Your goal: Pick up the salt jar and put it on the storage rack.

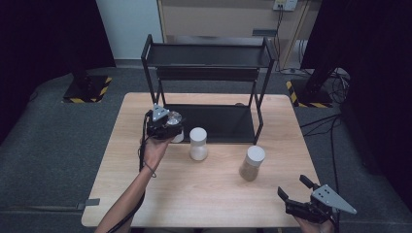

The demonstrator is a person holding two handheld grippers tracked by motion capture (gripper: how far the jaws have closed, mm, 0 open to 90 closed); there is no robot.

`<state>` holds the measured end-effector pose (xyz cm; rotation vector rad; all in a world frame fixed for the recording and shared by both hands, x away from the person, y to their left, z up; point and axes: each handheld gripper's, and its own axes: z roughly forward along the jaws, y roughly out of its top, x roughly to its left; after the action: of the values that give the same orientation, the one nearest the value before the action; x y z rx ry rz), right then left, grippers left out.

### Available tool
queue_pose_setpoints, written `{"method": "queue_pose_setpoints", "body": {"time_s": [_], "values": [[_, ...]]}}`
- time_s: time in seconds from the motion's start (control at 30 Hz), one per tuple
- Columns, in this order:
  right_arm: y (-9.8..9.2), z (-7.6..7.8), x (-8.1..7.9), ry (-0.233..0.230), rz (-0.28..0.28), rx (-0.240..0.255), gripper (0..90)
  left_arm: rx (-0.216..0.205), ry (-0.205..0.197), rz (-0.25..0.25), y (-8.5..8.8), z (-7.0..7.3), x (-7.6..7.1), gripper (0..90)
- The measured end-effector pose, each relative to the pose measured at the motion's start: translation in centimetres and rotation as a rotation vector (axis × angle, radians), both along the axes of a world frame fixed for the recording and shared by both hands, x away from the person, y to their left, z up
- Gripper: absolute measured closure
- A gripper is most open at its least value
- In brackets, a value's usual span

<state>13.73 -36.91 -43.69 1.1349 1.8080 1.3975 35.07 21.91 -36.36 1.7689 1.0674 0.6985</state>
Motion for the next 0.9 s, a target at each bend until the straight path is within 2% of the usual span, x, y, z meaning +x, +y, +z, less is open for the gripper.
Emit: {"method": "queue_pose_setpoints", "body": {"time_s": [0.27, 0.4, 0.6, 0.67, 0.9], "values": [[-0.1, 0.0, 0.0, 0.000, 0.000, 0.005, 7.6, 0.023, -0.010, 0.062, -2.0, -0.8, 2.4, 33.8], [-0.1, 0.0, 0.0, 0.002, 0.001, 0.006, 7.6, 0.018, 0.001, 0.092, -2.6, -1.6, 3.4, 33.8], [-0.2, -0.1, 0.0, -0.001, 0.001, 0.008, 7.6, 0.009, 0.019, 0.144, -3.0, -3.0, 4.6, 33.8], [-0.2, -0.1, 0.0, 0.001, 0.001, 0.010, 7.6, 0.026, 0.020, 0.160, -3.2, -3.3, 5.0, 33.8], [-0.2, -0.1, 0.0, 0.003, 0.003, 0.011, 7.6, 0.025, 0.047, 0.184, -3.1, -4.3, 6.0, 33.8]]}}
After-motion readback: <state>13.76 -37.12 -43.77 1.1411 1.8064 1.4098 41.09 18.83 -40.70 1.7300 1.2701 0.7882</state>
